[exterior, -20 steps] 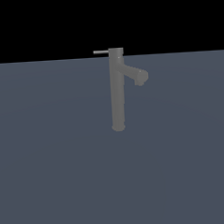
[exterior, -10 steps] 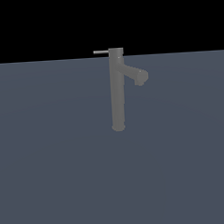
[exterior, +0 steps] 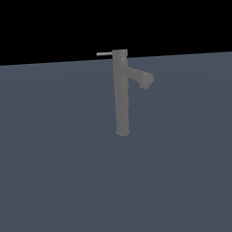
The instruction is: Turn on the faucet by rotating a designated handle.
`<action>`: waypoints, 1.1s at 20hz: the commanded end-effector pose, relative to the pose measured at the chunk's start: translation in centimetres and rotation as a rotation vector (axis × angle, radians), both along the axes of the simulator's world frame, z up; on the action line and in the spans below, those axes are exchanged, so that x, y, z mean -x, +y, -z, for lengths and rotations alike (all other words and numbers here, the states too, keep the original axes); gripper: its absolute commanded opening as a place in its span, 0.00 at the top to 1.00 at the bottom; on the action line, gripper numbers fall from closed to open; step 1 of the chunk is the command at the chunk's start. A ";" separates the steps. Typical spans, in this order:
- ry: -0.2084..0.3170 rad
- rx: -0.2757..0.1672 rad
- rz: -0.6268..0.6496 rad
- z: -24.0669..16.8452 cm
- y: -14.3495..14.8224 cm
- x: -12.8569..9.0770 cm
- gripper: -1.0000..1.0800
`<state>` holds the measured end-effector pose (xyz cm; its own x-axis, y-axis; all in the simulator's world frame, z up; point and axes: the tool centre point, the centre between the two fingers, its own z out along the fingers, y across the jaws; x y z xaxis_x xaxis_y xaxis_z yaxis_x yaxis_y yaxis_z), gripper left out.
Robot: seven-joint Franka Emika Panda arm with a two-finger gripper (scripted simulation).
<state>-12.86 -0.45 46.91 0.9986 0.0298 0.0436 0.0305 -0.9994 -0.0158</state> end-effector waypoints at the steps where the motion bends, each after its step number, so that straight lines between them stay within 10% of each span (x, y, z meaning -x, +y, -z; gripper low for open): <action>1: 0.004 0.003 -0.014 1.0 0.2 -2.1 1.00; 22: 0.036 0.020 -0.128 13.6 2.9 -16.3 1.00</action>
<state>2.73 2.29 34.13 0.9885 0.1513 0.0067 0.1513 -0.9885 0.0000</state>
